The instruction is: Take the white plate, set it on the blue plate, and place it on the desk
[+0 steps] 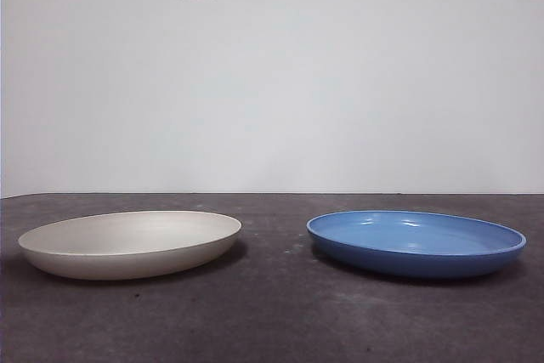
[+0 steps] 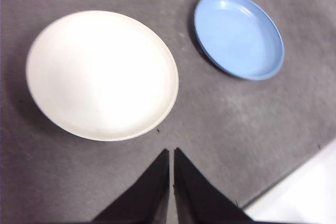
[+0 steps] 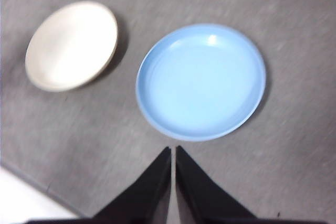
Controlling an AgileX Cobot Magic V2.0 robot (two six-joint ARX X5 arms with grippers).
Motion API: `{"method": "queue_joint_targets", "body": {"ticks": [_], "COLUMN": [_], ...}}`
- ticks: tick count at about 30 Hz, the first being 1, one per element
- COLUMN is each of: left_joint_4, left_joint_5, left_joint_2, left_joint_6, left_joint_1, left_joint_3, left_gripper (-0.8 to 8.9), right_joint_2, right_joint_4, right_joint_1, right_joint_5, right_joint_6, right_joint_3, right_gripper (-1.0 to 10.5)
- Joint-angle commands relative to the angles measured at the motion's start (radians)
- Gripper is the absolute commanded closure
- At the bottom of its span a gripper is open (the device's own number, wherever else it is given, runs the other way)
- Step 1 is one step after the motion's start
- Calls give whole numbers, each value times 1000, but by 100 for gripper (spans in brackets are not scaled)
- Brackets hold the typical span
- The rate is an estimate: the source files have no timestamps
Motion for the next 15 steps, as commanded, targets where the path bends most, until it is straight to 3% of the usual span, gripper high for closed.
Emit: {"method": "queue_joint_targets", "body": {"ticks": [1, 9, 10, 14, 15], "left_joint_4": [4, 14, 15, 13, 13], "left_joint_5": [4, 4, 4, 4, 4], "left_joint_2": [12, 12, 12, 12, 12], "left_joint_6": [32, 19, 12, 5, 5], "left_joint_1": [-21, -29, -29, -29, -29], "left_joint_3": [27, 27, 27, 27, 27], "left_gripper": [799, 756, 711, 349, 295], "right_joint_2": [6, 6, 6, 6, 6], "right_joint_4": [-23, -59, -59, -58, -58], "right_joint_1": [24, 45, 45, 45, 45], "right_joint_5": [-3, 0, 0, 0, 0], "right_joint_6": [-34, -40, -39, -33, -31], "right_joint_3": [20, 20, 20, 20, 20], "right_gripper": [939, 920, 872, 538, 498]}}
